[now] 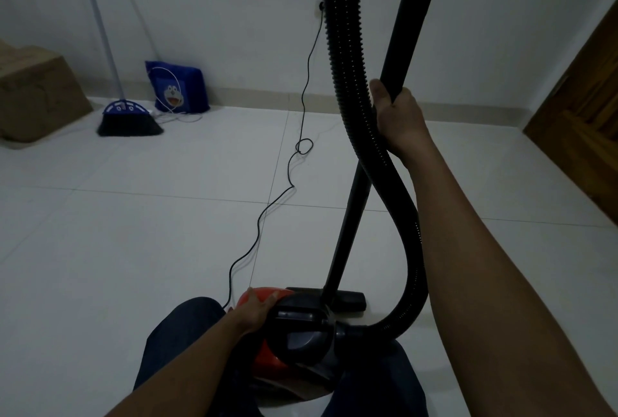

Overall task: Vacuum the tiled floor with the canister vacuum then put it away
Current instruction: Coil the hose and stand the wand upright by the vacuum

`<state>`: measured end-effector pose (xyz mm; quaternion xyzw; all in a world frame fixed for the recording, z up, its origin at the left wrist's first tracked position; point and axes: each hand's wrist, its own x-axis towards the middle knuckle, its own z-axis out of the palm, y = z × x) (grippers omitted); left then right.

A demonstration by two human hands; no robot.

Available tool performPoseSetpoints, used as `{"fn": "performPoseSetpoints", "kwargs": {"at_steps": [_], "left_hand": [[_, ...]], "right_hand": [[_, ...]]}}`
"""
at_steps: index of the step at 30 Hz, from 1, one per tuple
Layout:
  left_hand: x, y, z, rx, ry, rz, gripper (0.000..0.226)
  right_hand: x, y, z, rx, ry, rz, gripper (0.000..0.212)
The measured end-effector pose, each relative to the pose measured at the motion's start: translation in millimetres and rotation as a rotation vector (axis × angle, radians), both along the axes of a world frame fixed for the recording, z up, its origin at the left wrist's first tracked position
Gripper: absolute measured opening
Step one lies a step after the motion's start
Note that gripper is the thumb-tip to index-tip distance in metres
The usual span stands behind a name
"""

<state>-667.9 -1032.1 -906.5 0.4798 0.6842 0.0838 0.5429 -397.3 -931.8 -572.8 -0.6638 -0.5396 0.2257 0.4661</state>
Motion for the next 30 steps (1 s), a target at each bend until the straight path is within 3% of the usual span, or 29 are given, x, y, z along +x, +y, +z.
{"fn": "performPoseSetpoints", "kwargs": {"at_steps": [4,6,9,12,16,21,24,27,30], "left_hand": [[-6,2,-5,0.015,0.011,-0.035,0.106],[-22,19,-57,0.011,-0.006,-0.02,0.114],[-28,25,-76,0.011,0.007,-0.021,0.12],[2,-6,6,0.108,0.07,-0.039,0.102],[14,-24,28,0.416,0.232,-0.102,0.066],[31,-31,55,0.657,0.383,-0.494,0.042],[42,-34,59,0.595,0.407,-0.63,0.056],[47,-41,49,0.522,0.487,-0.637,0.058],[44,-46,51,0.492,0.485,-0.682,0.092]], "right_hand": [[0,0,-1,0.002,0.003,0.002,0.061],[1,0,-1,0.006,0.009,0.002,0.062],[1,0,-2,0.007,0.017,0.005,0.062],[1,1,-2,0.002,0.024,0.009,0.062],[2,1,-1,-0.013,0.043,0.013,0.066],[2,-1,1,-0.023,0.058,0.018,0.065],[0,-5,2,-0.019,0.065,0.023,0.063],[0,-12,3,-0.029,0.077,0.018,0.063],[2,-23,5,-0.051,0.087,0.008,0.068]]}}
